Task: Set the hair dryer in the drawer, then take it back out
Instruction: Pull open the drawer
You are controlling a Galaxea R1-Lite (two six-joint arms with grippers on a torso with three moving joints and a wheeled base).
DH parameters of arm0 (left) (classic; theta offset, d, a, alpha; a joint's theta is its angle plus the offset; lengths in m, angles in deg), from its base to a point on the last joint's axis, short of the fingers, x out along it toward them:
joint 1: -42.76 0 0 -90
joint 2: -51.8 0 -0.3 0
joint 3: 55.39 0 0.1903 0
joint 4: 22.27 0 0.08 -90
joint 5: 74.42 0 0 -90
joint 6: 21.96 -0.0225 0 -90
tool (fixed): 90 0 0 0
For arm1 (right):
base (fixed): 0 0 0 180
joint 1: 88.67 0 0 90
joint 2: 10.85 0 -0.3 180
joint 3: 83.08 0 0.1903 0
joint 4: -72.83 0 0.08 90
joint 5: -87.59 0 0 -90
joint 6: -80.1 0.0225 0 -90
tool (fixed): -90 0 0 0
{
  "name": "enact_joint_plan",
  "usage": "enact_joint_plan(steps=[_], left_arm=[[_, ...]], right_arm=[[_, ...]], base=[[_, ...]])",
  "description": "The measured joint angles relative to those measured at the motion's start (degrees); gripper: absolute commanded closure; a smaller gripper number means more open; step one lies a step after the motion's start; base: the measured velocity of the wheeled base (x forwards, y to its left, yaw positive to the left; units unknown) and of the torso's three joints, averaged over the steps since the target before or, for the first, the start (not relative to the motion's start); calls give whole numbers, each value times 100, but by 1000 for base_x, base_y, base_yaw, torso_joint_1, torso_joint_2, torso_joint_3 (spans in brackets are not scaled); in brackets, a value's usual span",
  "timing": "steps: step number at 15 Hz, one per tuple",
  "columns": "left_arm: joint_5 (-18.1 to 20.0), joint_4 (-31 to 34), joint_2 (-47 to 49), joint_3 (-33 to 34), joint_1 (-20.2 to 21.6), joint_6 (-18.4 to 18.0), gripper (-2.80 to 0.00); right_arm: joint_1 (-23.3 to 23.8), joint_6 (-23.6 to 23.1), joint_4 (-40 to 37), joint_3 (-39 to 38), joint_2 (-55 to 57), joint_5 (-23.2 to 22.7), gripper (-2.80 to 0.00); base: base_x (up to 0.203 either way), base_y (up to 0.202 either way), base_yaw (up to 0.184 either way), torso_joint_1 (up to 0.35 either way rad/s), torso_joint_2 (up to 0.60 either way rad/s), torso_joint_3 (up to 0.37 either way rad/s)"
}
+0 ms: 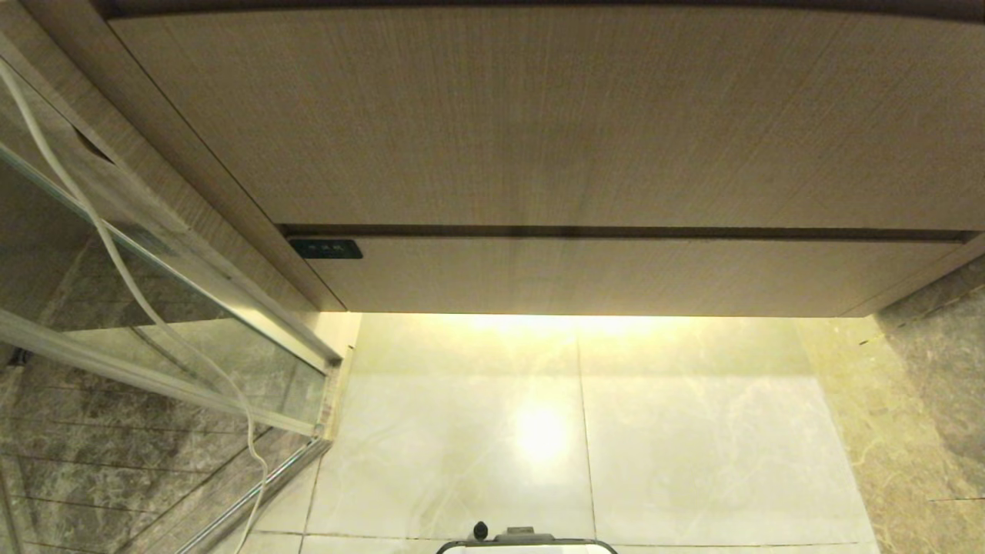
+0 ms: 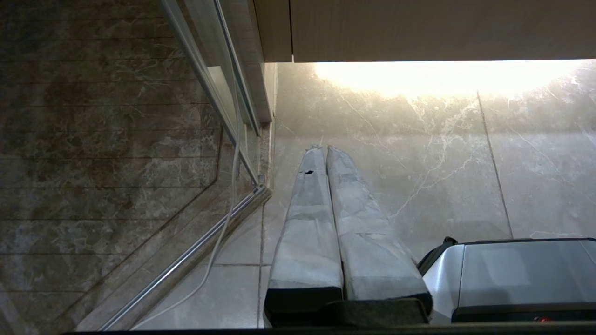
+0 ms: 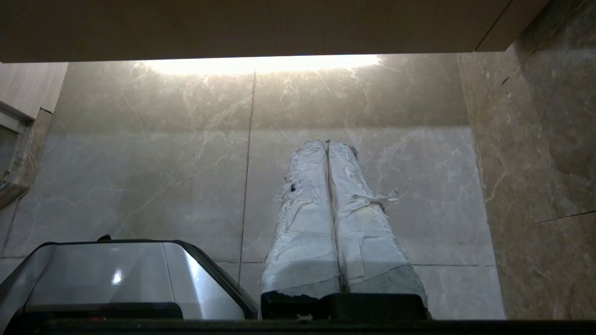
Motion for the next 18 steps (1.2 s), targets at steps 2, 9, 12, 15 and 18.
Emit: enact_joint_plan(steps=[2, 9, 12, 15, 18], left_arm=[[0, -2, 0, 0, 0, 0, 0], [0, -2, 0, 0, 0, 0, 0], [0, 0, 0, 0, 0, -2, 0], [0, 0, 0, 0, 0, -1, 0], [0, -2, 0, 0, 0, 0, 0]], right_arm=[[0, 14, 0, 0, 0, 9, 0], [0, 37, 6, 0, 0, 11, 0], [0, -66, 4, 0, 0, -16, 0], [0, -89, -88, 71, 5, -1, 0], [0, -94, -461, 1235, 322, -23, 0]], base=[[0, 0, 0, 0, 0, 0], [0, 0, 0, 0, 0, 0], [0, 0, 0, 0, 0, 0], [0, 0, 0, 0, 0, 0], [0, 0, 0, 0, 0, 0]])
